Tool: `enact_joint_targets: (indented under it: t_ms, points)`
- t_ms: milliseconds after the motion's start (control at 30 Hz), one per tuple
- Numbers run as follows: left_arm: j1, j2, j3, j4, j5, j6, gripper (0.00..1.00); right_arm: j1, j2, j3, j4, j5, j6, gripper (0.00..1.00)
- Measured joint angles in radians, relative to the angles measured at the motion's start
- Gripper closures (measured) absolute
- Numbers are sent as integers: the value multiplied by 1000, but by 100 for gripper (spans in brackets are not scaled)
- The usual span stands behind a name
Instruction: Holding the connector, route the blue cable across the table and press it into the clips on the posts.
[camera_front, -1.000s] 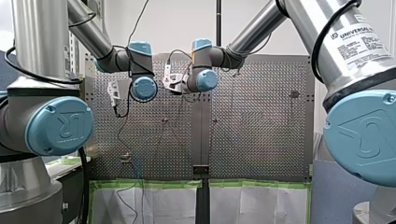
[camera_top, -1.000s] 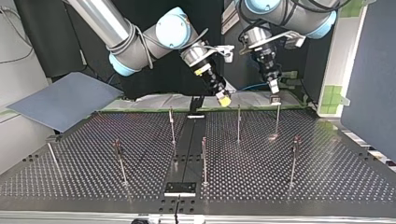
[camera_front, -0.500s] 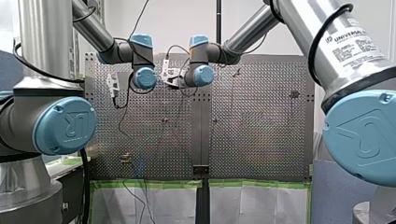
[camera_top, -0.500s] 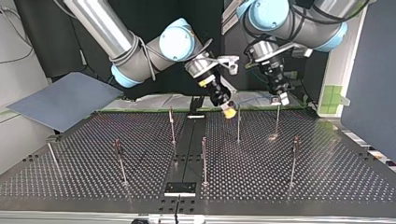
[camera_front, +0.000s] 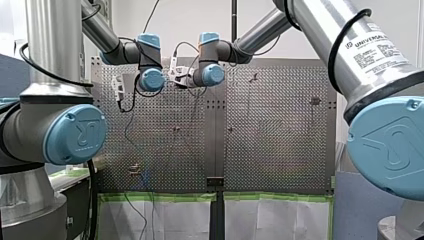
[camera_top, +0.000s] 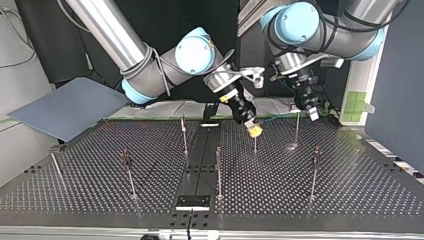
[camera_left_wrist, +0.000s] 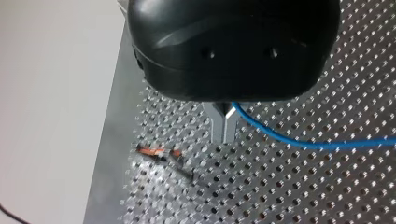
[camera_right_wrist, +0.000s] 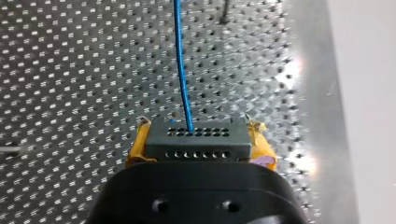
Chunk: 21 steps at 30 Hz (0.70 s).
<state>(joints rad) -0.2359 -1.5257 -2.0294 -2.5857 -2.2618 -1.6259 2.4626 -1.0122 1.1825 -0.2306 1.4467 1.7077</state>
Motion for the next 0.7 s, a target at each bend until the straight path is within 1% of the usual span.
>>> enact_joint_targets:
  t_ms: [200,300,433,567,700]
  points:
    - [38,0,28,-33,10,-9,100,0,1,-50,9,-1,13,100]
    - [64,0,34,-39,31,-8,100,0,2,-74,15,-2,24,100]
    - [102,0,38,-37,67,9,100,0,4,-106,25,-13,39,100]
    - [134,0,44,-32,100,10,100,3,7,-138,31,-19,45,100]
    - [156,0,50,-30,134,3,100,10,21,-161,35,-21,46,100]
